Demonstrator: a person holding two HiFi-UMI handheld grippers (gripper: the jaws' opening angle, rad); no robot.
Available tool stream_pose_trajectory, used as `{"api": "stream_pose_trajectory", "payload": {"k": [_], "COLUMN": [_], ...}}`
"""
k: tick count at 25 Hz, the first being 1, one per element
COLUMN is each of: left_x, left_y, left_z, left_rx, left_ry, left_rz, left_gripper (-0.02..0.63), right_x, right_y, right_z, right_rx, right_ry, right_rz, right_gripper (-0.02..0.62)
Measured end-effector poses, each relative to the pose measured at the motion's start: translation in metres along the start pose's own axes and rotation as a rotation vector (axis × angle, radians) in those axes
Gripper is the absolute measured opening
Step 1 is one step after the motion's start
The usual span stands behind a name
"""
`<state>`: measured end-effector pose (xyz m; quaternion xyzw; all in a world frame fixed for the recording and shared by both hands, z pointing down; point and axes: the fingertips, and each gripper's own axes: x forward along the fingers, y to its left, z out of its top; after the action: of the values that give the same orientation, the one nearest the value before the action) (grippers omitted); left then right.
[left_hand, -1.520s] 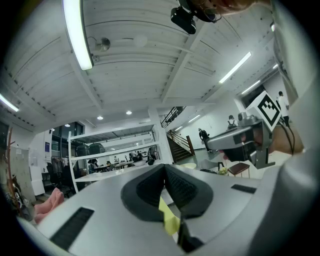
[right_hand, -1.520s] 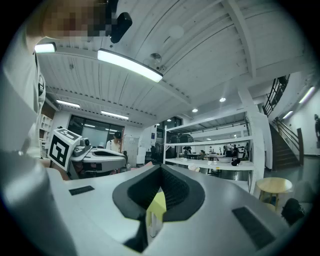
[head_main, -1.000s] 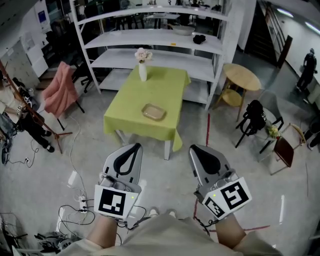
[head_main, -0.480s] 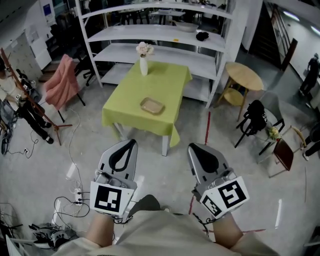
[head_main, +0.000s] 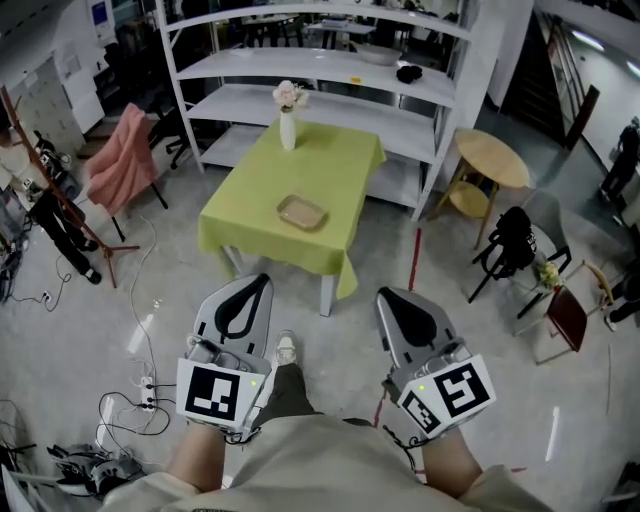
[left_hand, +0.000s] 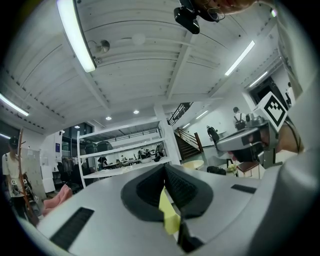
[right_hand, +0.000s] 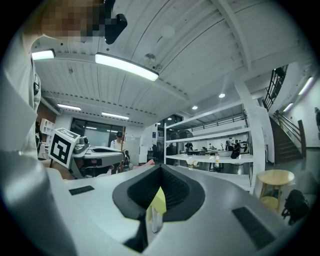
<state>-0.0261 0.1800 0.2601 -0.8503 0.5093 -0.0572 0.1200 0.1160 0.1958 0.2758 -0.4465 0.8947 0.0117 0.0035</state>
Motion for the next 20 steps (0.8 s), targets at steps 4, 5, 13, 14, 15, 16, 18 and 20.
{"api": "stream_pose_trajectory", "payload": {"k": [4,5,13,14,15,16,18,20], "left_x": [0.016,0.021,0.075,0.084,0.094,0.103,0.122,0.143], "left_y": [0.012,0.015,0.056,0.063,0.071,0.078,0.093,0.11], "left_z": [-0.011,-0.013,-0.031,-0.033,-0.035,-0.038,-0.042,-0.046], "left_rx": [-0.007,-0.005,-0.004,-0.003,-0.002,-0.001,-0.002,-0.004], "left_ry": [0.005,0.005,0.015,0.017,0.018,0.019,0.023,0.027], "left_rz": [-0.008,-0.01,-0.031,-0.033,-0.036,-0.04,-0.05,-0.06], "left_gripper": [0.006,0.007,0.006,0.006,0.006,0.006,0.006,0.006], "right_x": [0.02,0.025,0.087,0.097,0.107,0.118,0.14,0.164], "right_y": [-0.009,-0.011,-0.041,-0.045,-0.049,-0.054,-0.064,-0.076], "right_z": [-0.01,-0.011,-0.021,-0.022,-0.023,-0.024,-0.025,-0.024], "right_rx": [0.005,0.007,0.01,0.011,0.011,0.012,0.014,0.015], "right_ry": [0.013,0.016,0.034,0.038,0.042,0.047,0.057,0.067], "right_rz": [-0.007,-0.009,-0.027,-0.028,-0.03,-0.032,-0.041,-0.053], "right_gripper": [0.006,0.006,0.006,0.006,0.006,0.006,0.006,0.006]}}
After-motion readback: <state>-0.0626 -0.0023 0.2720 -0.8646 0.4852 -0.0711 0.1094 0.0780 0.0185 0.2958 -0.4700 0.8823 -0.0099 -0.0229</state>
